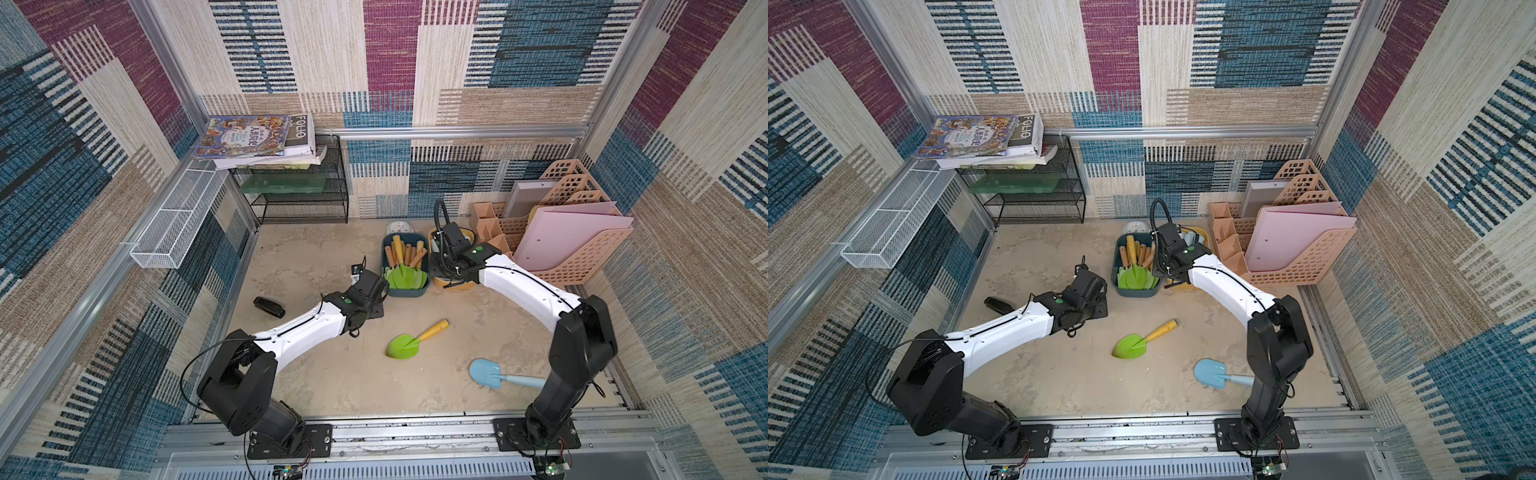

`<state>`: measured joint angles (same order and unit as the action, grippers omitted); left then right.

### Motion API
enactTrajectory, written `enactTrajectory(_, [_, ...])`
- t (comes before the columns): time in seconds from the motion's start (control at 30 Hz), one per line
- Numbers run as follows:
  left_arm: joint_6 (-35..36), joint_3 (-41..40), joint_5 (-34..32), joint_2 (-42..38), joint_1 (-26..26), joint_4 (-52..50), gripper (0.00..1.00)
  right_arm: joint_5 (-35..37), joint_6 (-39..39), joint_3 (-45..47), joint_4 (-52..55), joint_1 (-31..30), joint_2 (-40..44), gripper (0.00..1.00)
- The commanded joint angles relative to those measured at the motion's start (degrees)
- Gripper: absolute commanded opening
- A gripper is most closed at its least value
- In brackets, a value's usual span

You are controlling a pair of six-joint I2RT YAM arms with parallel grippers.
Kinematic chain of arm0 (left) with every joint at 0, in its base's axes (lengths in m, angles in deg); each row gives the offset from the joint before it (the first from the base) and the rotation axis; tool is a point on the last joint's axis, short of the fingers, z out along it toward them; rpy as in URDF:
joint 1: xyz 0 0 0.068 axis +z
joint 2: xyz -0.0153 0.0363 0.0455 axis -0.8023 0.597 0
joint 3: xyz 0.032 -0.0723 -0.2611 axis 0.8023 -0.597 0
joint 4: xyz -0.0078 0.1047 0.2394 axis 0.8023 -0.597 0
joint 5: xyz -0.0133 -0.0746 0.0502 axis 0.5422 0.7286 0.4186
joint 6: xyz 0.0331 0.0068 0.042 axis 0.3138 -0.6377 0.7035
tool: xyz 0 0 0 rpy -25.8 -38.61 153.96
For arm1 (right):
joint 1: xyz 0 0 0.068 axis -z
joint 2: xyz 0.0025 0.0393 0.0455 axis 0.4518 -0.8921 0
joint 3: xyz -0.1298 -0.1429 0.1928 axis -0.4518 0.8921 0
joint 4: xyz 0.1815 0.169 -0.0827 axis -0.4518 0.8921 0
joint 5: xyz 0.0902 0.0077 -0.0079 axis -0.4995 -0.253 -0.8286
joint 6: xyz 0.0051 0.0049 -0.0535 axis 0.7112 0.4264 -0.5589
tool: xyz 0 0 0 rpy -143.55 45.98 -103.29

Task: Sort the small shovels by color and place them into the storage box
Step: Place the shovel in the storage box, then pick up the shovel from the center of the board.

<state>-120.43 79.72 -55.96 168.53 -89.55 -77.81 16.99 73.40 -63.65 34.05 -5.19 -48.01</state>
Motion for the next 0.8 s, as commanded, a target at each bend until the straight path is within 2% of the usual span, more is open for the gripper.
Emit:
enactTrajectory(0.0, [0.2,-0.4,0.0,-0.8,0.0,0.7,0.62,-3.6,11.0,10.4,5.9,1.8,9.4,0.51])
enactTrajectory(0.17, [-0.1,-2.3,1.1,-1.8,-0.1,2.9,0.62,-11.2,24.0,25.6,10.5,6.2,29.0,0.52])
enactTrajectory(0.33, [-0.2,-3.7,2.7,-2.2,-0.1,4.2,0.62,-9.7,38.3,33.9,13.2,8.9,44.5,0.52])
enactTrajectory(0.43, [-0.3,-4.6,3.4,-2.9,-0.1,5.0,0.62,-6.6,42.2,35.3,18.4,11.2,46.9,0.51])
enactTrajectory(0.77, [-0.6,-5.8,4.9,-4.4,0.0,6.3,0.62,-9.2,49.3,43.2,24.0,14.1,48.5,0.51])
